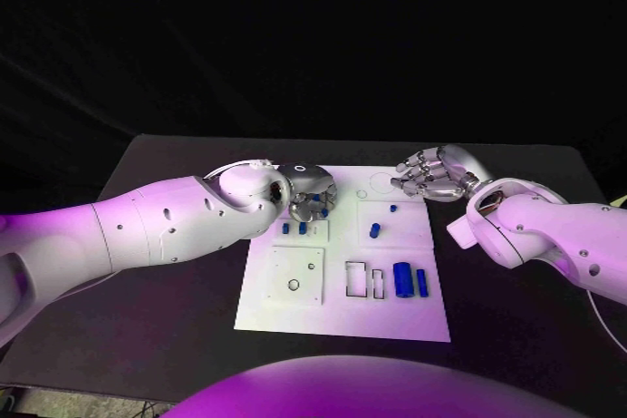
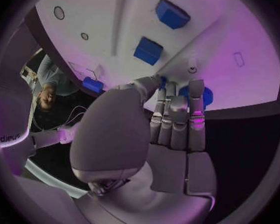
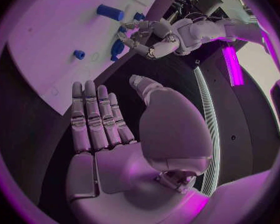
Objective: Assemble the parts on the task board
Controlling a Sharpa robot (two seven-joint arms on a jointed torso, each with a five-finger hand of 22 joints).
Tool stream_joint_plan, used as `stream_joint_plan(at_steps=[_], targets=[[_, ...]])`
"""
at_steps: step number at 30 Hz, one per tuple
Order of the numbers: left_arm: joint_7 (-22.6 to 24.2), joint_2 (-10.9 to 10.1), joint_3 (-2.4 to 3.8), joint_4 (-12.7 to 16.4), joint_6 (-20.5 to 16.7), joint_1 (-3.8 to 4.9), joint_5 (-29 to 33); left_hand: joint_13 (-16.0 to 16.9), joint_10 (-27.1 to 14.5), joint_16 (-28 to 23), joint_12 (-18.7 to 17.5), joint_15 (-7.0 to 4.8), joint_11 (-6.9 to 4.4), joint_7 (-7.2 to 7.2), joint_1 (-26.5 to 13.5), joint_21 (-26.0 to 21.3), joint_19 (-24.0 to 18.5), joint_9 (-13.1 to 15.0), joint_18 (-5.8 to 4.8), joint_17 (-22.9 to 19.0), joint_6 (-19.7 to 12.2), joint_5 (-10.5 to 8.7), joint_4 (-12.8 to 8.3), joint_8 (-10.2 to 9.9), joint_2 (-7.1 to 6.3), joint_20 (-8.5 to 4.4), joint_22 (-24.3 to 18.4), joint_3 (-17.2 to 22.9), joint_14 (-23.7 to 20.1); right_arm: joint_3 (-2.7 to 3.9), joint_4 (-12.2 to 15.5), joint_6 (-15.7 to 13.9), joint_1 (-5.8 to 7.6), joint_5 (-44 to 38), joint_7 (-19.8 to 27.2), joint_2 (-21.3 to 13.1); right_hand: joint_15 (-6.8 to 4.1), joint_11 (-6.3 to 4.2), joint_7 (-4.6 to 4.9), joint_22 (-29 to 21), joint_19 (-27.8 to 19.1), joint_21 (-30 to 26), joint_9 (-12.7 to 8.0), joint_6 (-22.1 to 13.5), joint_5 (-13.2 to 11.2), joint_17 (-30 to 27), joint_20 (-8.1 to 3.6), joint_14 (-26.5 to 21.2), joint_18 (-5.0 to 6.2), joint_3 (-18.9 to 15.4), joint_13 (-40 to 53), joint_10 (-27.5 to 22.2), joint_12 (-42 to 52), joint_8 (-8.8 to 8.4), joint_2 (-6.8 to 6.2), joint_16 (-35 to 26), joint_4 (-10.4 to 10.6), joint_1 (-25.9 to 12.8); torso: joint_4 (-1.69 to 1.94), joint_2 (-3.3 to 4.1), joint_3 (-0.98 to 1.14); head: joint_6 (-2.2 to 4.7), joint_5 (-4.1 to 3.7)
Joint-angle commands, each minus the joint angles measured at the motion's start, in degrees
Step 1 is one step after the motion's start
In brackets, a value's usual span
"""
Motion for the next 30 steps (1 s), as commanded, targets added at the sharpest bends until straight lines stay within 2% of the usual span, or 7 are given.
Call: stream_joint_plan(at_steps=[1, 15, 24, 30], targets=[[-0.8, 0.2, 0.00, -0.1, 1.4, -0.02, -0.5, -0.1, 0.5, 0.8, -0.3, 0.06, 0.06, 0.10, -0.2, 1.2, 0.7, -0.1, -0.84, 0.6, 0.3, -0.34, -0.2, -0.3, 0.42, -0.01, 3.7, 0.5, 0.6, -0.01, 0.1, 0.3, -0.04, -0.2, 0.6, 0.0, -0.05, -0.09, 2.39, -0.1, -0.5, -0.1, 0.0, 0.1, 0.3, 0.0, 0.02, -0.4, 0.52, 0.1, 0.0, -0.4, 0.2, 0.19, 0.51, -0.2, -0.3, 0.0, -0.01, 0.01, 0.03, 0.01, -0.04], [0.4, 0.4, 0.00, -0.1, 1.3, -0.02, 0.7, -0.2, 4.1, 4.6, -1.4, -0.83, -0.90, -0.60, -2.1, 8.4, 2.6, -0.1, -1.40, 4.3, 3.8, -0.76, -1.5, 0.8, 1.80, -0.57, 4.7, 2.1, 3.4, -0.01, 0.1, 0.3, -0.04, -0.2, 0.6, 0.1, -0.04, -0.09, 2.39, -0.1, -0.5, -0.1, -0.1, 0.2, 0.3, -0.1, 0.03, -0.4, 0.53, 0.1, -0.1, -0.4, 0.2, 0.22, 0.53, -0.3, -0.3, 0.0, 0.02, -0.03, 0.04, 0.01, 0.15], [0.1, 0.5, 0.00, -0.8, 0.9, -0.02, 1.0, -0.4, 4.4, 5.2, -2.2, -0.81, -0.86, -0.50, -2.3, 9.6, 2.9, -0.2, -1.55, 4.6, 4.1, -0.50, -1.9, 0.8, 1.91, -0.63, 4.9, 2.3, 3.8, -0.01, 0.1, 0.3, -0.04, -0.3, 0.6, 0.1, -0.04, -0.09, 2.39, -0.1, -0.6, -0.1, -0.1, 0.2, 0.3, -0.1, 0.04, -0.4, 0.54, 0.2, -0.1, -0.4, 0.2, 0.25, 0.54, -0.3, -0.3, 0.0, 0.01, -0.01, 0.05, 0.01, 0.17], [0.4, 0.4, 0.00, -1.0, -0.8, -0.02, 1.4, -0.6, 4.8, 5.6, -2.9, -0.58, -0.71, -0.28, -2.3, 10.9, 3.2, -0.3, -1.76, 4.8, 4.1, 0.06, -2.6, 0.5, 1.86, -0.55, 5.1, 2.7, 4.1, -0.01, 0.1, 0.2, -0.04, -0.3, 0.6, 0.2, -0.04, -0.10, 2.38, -0.2, -0.6, -0.1, -0.1, 0.2, 0.3, -0.1, 0.04, -0.4, 0.54, 0.2, -0.1, -0.4, 0.2, 0.27, 0.55, -0.3, -0.3, 0.0, 0.00, -0.04, 0.03, 0.01, 0.22]])
